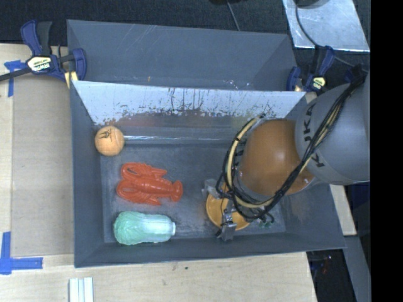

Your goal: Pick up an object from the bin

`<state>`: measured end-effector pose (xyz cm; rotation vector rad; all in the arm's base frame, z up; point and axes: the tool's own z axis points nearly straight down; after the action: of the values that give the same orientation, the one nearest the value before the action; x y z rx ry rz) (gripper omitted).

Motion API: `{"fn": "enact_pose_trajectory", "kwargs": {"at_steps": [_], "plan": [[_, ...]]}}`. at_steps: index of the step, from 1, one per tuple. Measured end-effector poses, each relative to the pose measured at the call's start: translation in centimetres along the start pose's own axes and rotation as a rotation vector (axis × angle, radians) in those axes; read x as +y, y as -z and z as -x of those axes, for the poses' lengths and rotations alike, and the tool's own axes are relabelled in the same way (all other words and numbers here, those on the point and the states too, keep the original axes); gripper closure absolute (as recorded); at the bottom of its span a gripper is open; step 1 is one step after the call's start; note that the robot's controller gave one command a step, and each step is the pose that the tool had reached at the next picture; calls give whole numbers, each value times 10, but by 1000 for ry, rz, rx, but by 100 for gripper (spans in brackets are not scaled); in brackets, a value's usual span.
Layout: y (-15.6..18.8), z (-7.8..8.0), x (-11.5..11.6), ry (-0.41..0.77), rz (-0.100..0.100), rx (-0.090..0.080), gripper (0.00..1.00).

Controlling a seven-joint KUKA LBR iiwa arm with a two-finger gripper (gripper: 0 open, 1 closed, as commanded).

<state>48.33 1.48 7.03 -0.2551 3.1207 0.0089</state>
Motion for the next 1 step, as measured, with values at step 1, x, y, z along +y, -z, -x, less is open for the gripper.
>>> {"fn": "enact_pose_trajectory", "kwargs": {"at_steps": [1], "plan": [[0, 0, 0, 0, 0, 0, 100]]}}
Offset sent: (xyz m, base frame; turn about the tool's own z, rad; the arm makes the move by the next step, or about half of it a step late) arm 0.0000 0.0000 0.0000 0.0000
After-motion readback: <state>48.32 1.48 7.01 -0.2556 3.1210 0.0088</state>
